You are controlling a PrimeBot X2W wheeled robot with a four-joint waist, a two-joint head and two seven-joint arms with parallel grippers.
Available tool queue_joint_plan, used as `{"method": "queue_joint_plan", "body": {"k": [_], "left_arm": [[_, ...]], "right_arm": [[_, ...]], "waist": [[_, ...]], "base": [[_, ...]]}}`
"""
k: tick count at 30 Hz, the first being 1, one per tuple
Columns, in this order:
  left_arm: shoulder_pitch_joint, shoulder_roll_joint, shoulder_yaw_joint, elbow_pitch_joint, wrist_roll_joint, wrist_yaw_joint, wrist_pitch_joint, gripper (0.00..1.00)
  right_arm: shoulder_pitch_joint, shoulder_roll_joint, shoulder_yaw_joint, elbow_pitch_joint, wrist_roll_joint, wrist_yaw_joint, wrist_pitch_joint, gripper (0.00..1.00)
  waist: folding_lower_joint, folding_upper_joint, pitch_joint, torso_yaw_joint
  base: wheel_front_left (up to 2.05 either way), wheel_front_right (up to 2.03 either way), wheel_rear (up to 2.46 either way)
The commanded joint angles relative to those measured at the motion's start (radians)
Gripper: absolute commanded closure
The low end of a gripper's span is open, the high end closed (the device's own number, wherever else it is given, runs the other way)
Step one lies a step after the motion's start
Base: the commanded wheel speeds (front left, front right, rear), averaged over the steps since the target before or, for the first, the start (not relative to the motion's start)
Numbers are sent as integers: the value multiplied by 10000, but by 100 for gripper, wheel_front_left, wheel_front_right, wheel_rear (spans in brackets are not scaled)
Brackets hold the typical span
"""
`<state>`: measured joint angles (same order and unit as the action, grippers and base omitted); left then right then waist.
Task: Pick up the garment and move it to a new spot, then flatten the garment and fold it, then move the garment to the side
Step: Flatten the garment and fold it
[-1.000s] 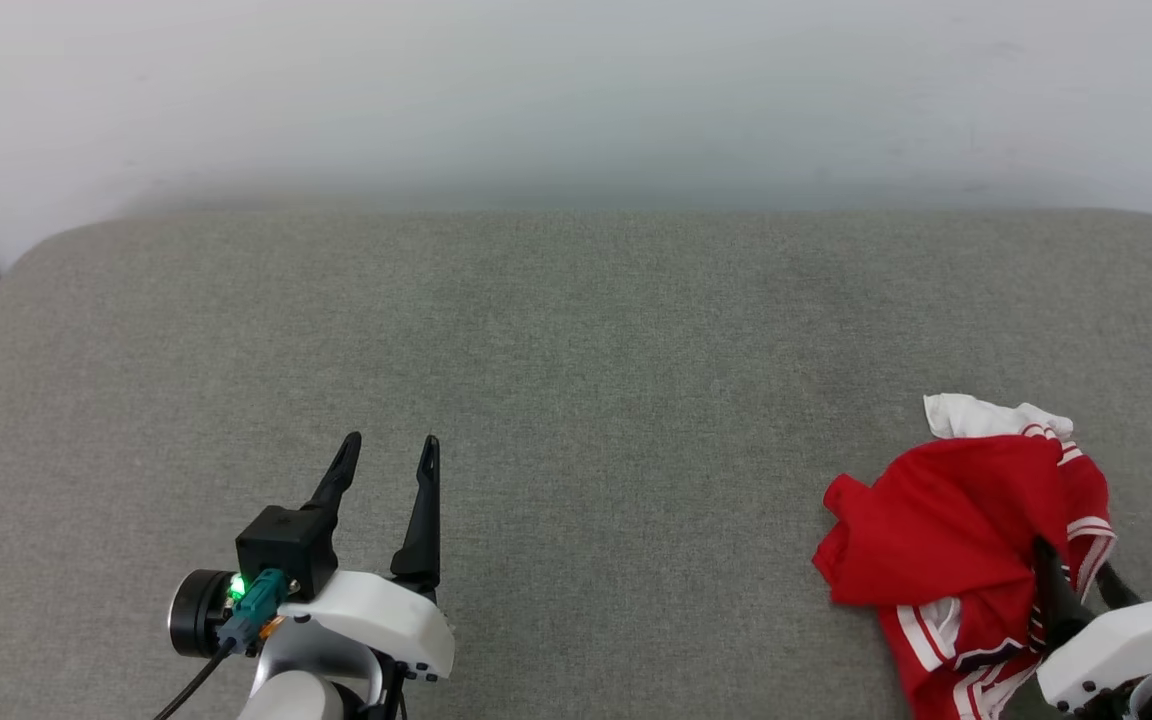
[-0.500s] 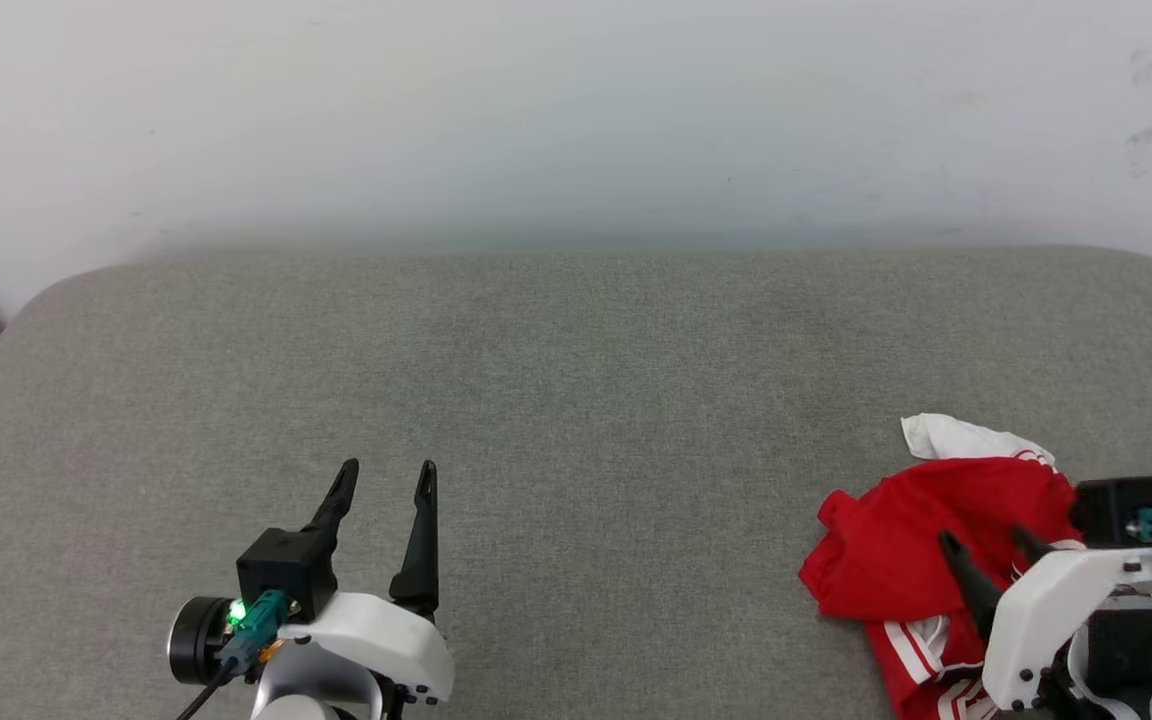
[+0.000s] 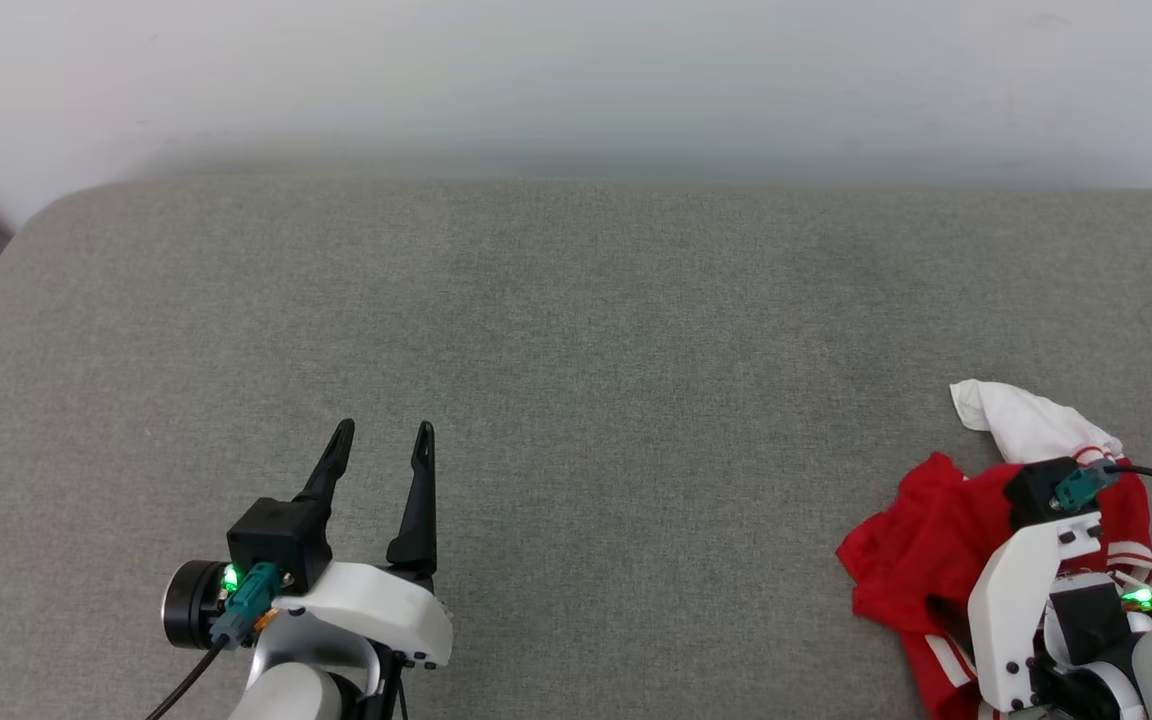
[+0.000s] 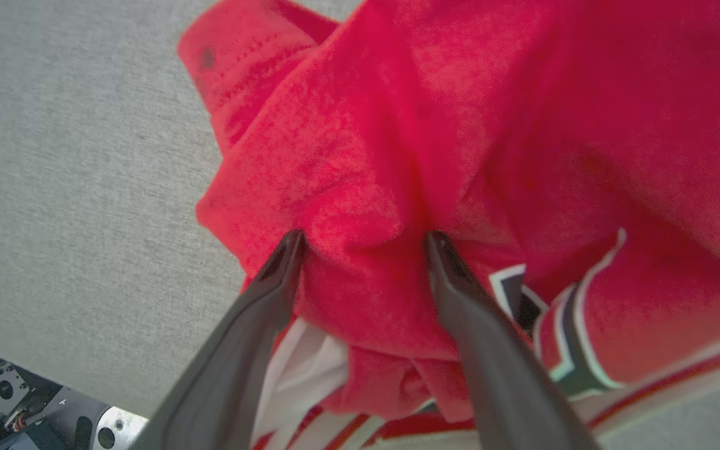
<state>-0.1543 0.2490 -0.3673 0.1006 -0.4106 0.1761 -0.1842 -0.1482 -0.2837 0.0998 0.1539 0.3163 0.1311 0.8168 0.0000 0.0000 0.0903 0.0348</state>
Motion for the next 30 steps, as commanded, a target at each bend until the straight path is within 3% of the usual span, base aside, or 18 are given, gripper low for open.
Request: {"method": "queue_joint_plan", "body": {"k": [1, 2, 3, 4, 11, 16, 23, 30], "left_arm": [[-118, 28, 7, 5, -7, 9, -42, 0], [-148, 29, 14, 20, -8, 20, -61, 0], [-161, 17, 9, 34, -8, 30, -73, 0], [-155, 29, 13, 80, -32, 37, -98, 0], [-157, 14, -49, 216, -50, 68, -84, 0], [-69, 8, -88, 237, -105, 98, -52, 0], [-177, -23, -212, 225, -139, 40, -18, 0], [-298, -116, -307, 295, -177, 8, -70, 0]], "right_arm": [[-122, -61, 13, 66, -16, -7, 38, 0], [-157, -2, 33, 227, 93, -7, 101, 0], [-201, 27, 65, 320, 132, -5, 69, 61], [-294, 54, 126, 407, 201, -5, -53, 100], [-1101, 357, 312, -8, 355, -5, -1345, 100], [-1822, 1223, 725, -191, 668, -5, -2310, 100], [-2459, 2063, 2587, 140, 1414, -5, -3188, 100], [-2192, 2316, 4389, 2024, 2376, -4, -3824, 100]], "waist": [[0, 0, 84, 60], [0, 0, 121, 63], [0, 0, 132, 68], [0, 0, 137, 70], [0, 0, -105, 35], [0, 0, -309, -4], [0, 0, -268, 128], [0, 0, 65, 275]], "base": [[0, 0, 0], [0, 0, 0], [0, 0, 0], [0, 0, 0], [0, 0, 0], [0, 0, 0], [0, 0, 0], [0, 0, 0]]}}
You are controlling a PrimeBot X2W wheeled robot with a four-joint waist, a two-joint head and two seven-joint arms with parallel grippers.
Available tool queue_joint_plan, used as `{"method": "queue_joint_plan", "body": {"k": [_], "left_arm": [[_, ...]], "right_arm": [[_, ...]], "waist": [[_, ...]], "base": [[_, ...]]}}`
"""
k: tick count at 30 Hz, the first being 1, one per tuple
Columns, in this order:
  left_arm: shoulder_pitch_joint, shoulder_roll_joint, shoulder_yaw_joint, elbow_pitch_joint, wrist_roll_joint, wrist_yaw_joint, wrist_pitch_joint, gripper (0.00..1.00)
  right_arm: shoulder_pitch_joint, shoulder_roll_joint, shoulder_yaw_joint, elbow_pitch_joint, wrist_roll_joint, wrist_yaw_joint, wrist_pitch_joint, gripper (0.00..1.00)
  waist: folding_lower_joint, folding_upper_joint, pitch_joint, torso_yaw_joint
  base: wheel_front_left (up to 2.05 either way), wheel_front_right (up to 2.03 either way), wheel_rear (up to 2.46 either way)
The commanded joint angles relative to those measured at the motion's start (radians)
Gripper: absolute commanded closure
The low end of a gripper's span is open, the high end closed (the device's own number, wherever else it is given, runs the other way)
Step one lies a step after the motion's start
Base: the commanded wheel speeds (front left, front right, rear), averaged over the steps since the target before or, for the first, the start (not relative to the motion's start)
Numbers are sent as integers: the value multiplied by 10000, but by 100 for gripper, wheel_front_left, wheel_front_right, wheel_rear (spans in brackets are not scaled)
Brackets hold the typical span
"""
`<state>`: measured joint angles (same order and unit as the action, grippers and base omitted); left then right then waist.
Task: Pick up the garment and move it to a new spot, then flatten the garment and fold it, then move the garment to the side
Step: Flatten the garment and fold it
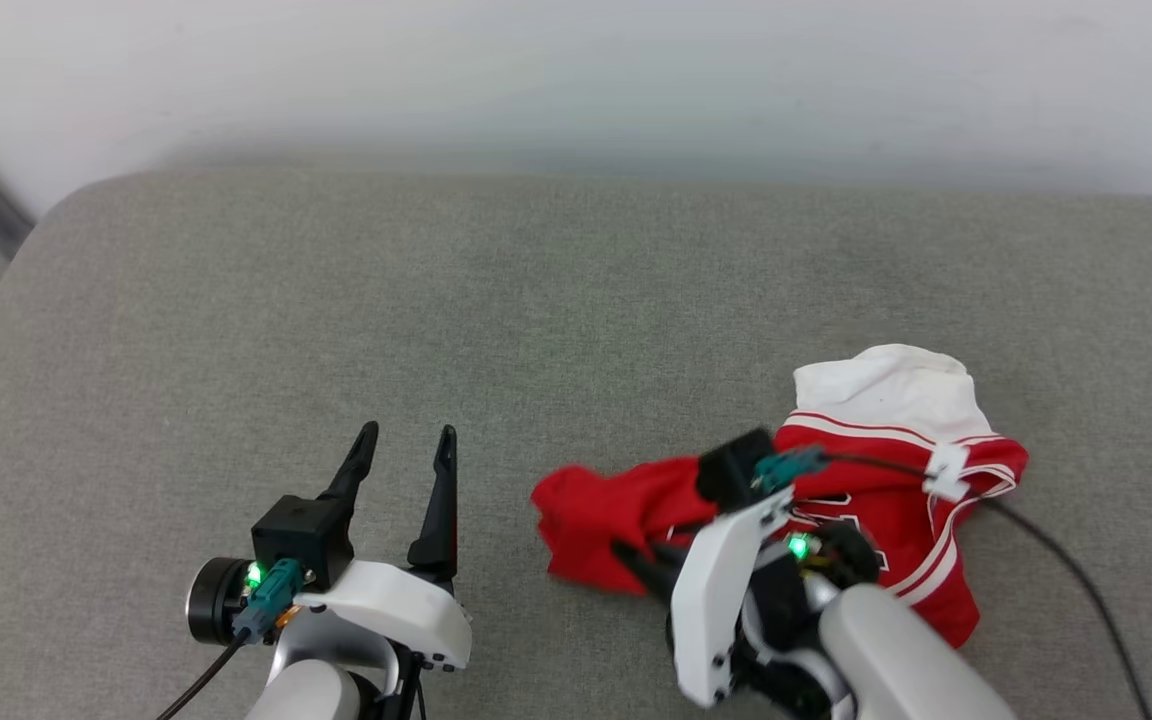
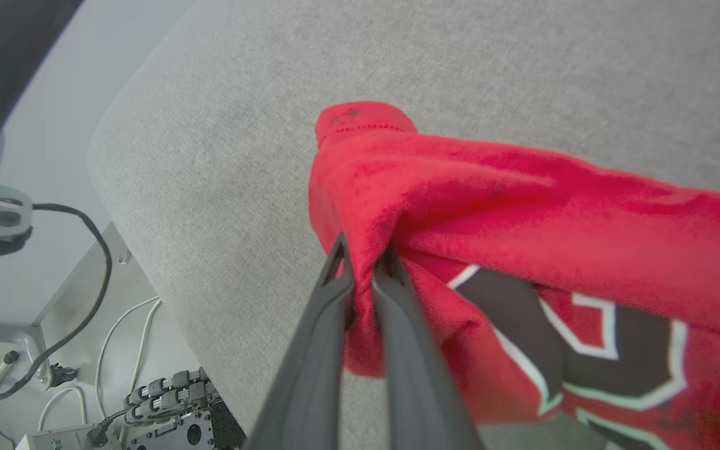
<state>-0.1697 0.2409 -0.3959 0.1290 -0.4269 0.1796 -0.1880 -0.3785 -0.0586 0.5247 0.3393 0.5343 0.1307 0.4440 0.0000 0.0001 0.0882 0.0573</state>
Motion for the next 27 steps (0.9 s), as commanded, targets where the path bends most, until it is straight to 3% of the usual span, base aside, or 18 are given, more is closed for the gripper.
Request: {"method": "queue_joint_plan", "body": {"k": [1, 2, 3, 11, 15, 21, 27], "left_arm": [[-167, -47, -36, 42, -19, -33, -45, 0], [-194, -57, -43, 70, -26, -41, -62, 0], [-224, -60, -41, 86, -33, -45, -74, 0], [-41, -12, -26, 306, -89, 15, -154, 0], [122, 60, 11, 355, -150, 72, -152, 0], [432, 153, 21, 302, -232, 210, -51, 0], [601, 276, 44, 107, -226, 322, 20, 0]], "right_arm": [[132, 71, 396, 451, 305, -1, -195, 90], [81, 76, 646, 721, 340, -1, -310, 53], [0, 80, 811, 890, 444, -1, -481, 0], [-376, -193, 1431, 710, 652, -1, -2789, 0], [-108, -475, 1019, 100, 439, -1, -3846, 0], [641, -598, -1292, -539, -875, -1, -5039, 0], [1717, -413, -4120, -1660, -2350, -1, -5185, 0]], "waist": [[0, -1, 124, 67], [0, -1, 157, 74], [0, -1, 203, 80], [0, -1, -40, -33], [0, -1, -383, -165], [0, -1, -852, -330], [0, -1, -999, -441]], "base": [[0, 0, 0], [0, 0, 0], [0, 0, 0], [0, 0, 0], [0, 0, 0], [0, 0, 0], [0, 0, 0]]}}
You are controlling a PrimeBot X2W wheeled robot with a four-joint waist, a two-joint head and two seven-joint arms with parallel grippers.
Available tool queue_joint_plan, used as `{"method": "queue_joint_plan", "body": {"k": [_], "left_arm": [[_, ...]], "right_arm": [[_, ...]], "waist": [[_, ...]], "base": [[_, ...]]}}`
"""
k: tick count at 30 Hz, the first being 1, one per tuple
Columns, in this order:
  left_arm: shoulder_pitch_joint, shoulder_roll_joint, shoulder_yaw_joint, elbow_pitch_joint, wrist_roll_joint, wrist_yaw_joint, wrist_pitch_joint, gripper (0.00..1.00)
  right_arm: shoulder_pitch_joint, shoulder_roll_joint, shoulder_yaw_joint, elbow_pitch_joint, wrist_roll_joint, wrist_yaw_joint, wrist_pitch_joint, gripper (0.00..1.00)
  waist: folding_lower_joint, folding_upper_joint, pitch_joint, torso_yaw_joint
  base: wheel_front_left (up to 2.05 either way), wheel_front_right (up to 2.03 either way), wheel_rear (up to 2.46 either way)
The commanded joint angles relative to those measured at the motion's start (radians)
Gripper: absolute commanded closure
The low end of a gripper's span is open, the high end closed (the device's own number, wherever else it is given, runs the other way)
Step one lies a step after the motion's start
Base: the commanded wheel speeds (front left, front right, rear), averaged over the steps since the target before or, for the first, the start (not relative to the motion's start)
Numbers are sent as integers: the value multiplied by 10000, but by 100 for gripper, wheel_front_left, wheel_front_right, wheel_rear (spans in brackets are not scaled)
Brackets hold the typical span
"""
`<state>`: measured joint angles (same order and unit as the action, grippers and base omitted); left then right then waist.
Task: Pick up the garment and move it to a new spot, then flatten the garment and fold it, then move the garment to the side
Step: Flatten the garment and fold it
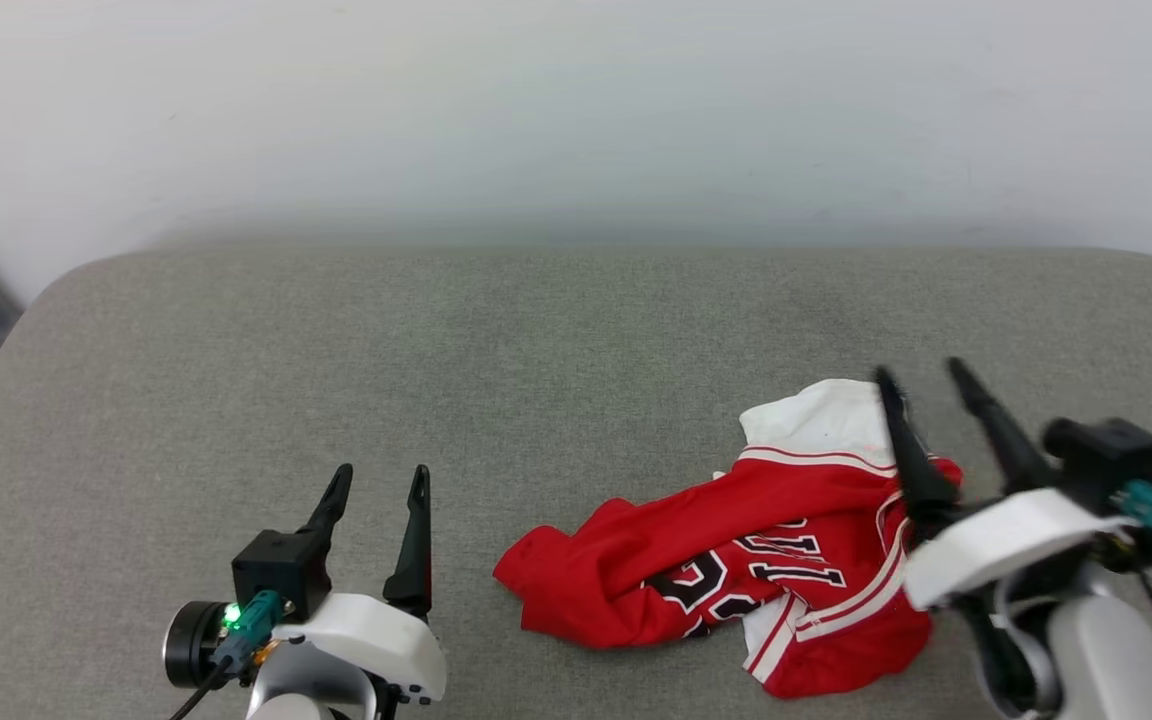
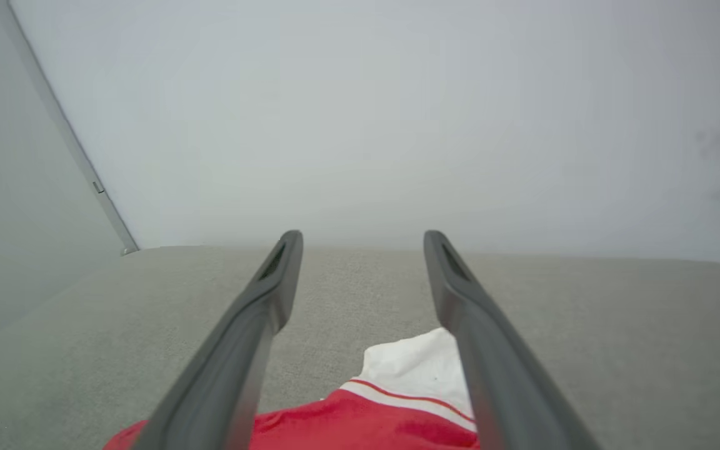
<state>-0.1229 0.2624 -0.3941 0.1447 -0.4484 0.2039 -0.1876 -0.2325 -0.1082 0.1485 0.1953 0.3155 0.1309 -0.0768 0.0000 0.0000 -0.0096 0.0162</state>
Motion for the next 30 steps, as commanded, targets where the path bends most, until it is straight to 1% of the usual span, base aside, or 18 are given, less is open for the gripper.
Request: {"method": "queue_joint_plan", "body": {"k": [1, 5, 9, 15, 17, 21, 24, 30], "left_arm": [[145, 83, 38, -75, -10, 77, 19, 0], [226, 200, 86, -168, -36, 146, 30, 0], [375, 298, 124, -249, -71, 201, 71, 0], [428, 382, 161, -391, -114, 283, 147, 0], [366, 428, 151, -453, -92, 309, 208, 0], [71, 472, 8, -562, -7, 212, 373, 0], [-549, 500, -248, -606, 101, -56, 774, 0], [-2513, 307, -1077, -434, 211, -955, 2195, 0]], "right_arm": [[444, 114, -788, -475, -405, -3, 56, 0], [1325, 337, -1942, -1568, -1038, -3, 397, 0], [2146, 496, -2587, -2652, -1351, -3, 792, 0], [3007, 583, -2480, -3787, -1378, -3, 1187, 0], [3135, 592, -2375, -3970, -1228, -3, 1280, 0], [3220, 593, -2281, -4065, -1057, -3, 1330, 0], [3231, 593, -2270, -4152, -996, -3, 1371, 0], [2971, 592, -2179, -4458, -996, -3, 1443, 0]], "waist": [[0, 0, -33, -54], [0, 0, -86, -175], [0, 0, -127, -283], [0, 0, -136, -446], [0, 0, -135, -497], [0, 0, -107, -535], [0, 0, -15, -538], [0, 0, 582, -645]], "base": [[0, 0, 0], [0, 0, 0], [0, 0, 0], [0, 0, 0], [0, 0, 0], [0, 0, 0], [0, 0, 0], [0, 0, 0]]}}
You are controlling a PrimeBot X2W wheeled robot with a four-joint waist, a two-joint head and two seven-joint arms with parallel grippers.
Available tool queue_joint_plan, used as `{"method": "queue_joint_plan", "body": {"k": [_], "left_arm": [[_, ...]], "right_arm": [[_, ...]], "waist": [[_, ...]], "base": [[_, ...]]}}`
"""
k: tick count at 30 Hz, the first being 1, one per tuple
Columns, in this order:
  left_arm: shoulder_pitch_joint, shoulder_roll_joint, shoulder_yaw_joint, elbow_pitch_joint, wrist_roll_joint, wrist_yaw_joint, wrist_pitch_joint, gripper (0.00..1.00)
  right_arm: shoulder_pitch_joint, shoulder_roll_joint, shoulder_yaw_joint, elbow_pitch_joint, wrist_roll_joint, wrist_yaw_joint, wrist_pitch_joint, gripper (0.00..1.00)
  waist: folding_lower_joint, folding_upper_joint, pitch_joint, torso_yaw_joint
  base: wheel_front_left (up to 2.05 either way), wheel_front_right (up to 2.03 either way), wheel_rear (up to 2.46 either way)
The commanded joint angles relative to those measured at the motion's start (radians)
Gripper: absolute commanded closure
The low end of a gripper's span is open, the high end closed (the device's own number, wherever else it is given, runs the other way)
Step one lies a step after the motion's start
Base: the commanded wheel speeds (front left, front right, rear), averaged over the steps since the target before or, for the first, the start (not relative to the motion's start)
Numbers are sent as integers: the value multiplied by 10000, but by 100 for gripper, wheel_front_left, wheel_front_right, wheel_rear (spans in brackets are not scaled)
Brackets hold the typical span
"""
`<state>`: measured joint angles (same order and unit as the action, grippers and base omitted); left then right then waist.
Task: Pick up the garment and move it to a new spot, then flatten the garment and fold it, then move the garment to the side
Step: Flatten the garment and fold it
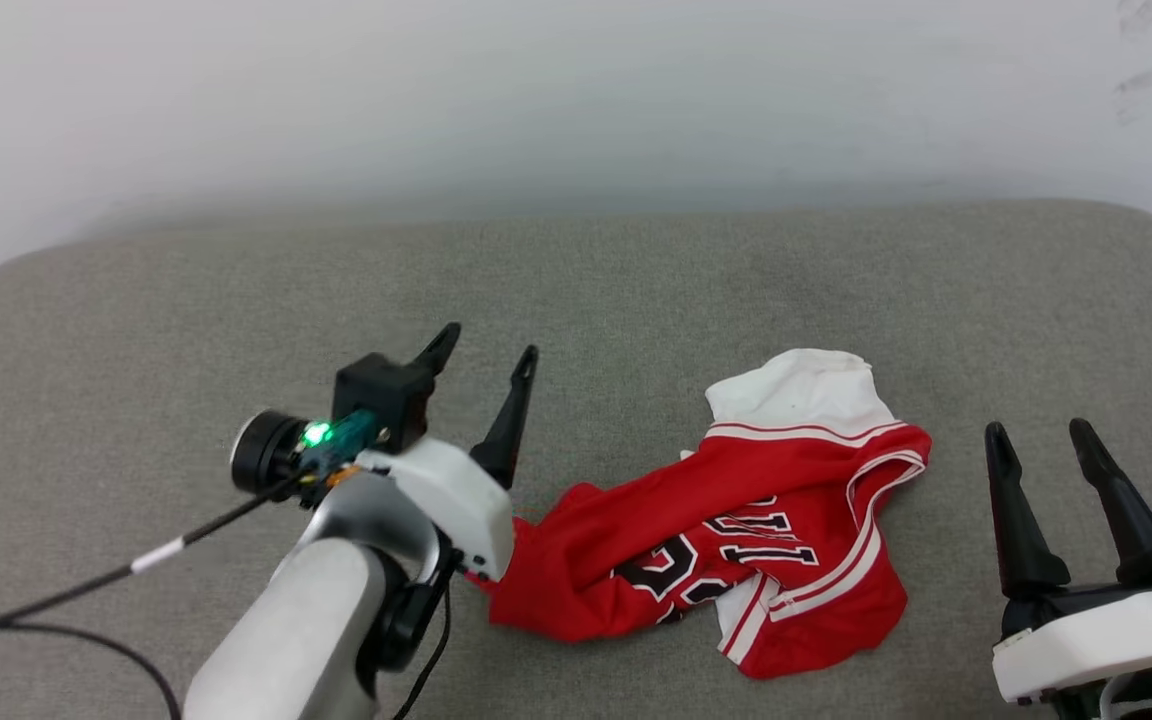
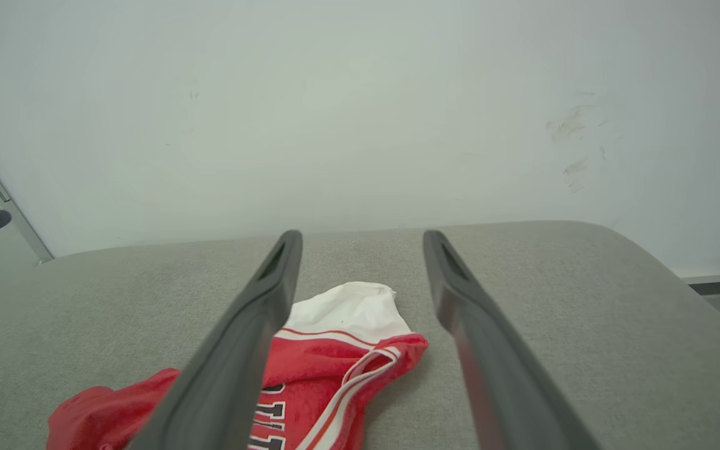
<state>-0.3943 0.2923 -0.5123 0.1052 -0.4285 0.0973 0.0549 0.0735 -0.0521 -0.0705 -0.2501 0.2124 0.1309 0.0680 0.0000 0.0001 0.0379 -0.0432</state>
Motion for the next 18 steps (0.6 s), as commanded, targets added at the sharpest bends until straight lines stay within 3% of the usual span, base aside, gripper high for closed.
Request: {"method": "queue_joint_plan", "body": {"k": [1, 5, 11, 18], "left_arm": [[-86, -45, -47, 65, -17, -48, 76, 0], [-1287, -170, -788, 808, -225, -934, 1775, 0], [-1989, -124, -1429, 1733, -544, -1709, 3411, 0], [-2390, 178, -2513, 2749, -1061, -2187, 5481, 0]], "right_arm": [[-152, 29, 5, -39, 60, -3, -15, 0], [-478, 27, 109, -157, 133, -3, -124, 0], [-778, 27, 209, -63, 172, -3, -254, 0], [-990, 26, 317, 189, 241, -3, -446, 0]], "waist": [[0, -1, 235, -87], [0, -1, 978, -314], [0, -1, 1577, -527], [0, -1, 1921, -755]], "base": [[0, 0, 0], [0, 0, 0], [0, 0, 0], [0, 0, 0]]}}
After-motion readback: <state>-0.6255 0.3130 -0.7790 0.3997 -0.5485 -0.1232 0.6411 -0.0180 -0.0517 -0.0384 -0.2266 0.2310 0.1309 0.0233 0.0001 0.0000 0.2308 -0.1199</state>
